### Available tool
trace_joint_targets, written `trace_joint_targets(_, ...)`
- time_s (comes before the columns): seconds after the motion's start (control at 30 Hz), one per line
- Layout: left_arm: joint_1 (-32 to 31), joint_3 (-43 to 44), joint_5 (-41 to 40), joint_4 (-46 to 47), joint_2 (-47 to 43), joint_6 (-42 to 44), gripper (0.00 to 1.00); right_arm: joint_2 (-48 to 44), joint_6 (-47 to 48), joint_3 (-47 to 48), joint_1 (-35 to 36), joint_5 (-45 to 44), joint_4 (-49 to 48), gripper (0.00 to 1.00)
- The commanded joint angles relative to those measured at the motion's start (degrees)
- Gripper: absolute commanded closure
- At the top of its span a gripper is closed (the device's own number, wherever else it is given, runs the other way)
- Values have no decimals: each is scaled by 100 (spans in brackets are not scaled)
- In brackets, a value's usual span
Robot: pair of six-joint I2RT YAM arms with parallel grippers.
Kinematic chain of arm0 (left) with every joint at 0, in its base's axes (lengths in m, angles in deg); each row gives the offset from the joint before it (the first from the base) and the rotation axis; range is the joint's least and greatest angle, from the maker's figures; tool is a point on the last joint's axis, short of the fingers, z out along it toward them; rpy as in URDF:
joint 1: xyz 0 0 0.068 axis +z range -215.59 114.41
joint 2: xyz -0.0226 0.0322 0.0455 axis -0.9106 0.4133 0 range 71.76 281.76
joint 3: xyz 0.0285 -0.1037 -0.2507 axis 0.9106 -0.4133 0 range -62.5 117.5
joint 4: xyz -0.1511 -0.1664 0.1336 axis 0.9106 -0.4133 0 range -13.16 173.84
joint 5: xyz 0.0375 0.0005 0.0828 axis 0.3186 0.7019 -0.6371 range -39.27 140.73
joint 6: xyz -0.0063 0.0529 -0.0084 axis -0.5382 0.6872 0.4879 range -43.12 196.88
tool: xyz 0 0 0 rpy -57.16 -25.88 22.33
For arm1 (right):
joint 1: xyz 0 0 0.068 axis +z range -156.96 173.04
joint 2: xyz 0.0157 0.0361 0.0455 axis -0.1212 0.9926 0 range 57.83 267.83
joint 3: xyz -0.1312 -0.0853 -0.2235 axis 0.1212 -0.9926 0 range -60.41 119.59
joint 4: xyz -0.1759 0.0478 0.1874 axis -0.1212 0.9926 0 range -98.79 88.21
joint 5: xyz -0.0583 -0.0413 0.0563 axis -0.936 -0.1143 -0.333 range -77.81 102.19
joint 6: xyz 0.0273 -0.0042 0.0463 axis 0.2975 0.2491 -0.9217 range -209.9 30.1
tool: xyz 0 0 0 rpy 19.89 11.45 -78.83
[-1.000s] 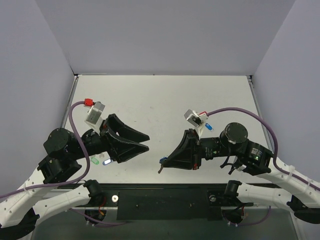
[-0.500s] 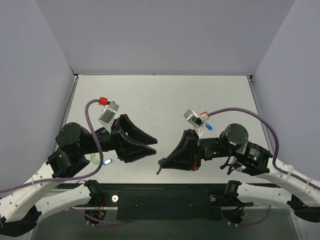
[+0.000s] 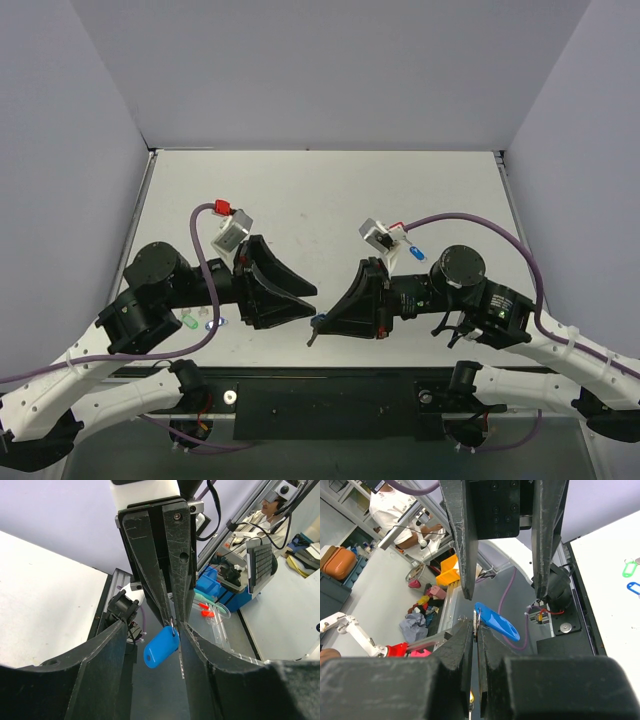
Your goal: Remove the keys from the keyring
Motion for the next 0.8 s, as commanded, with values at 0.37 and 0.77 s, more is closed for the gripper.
trace_joint_targets(0.37, -153, 278, 295, -76, 126, 85, 52, 19, 106, 81, 74, -146, -158, 100)
trace_joint_targets(0.77, -223, 524, 269, -207, 275, 147, 62, 116, 141, 126, 110, -155, -44, 100)
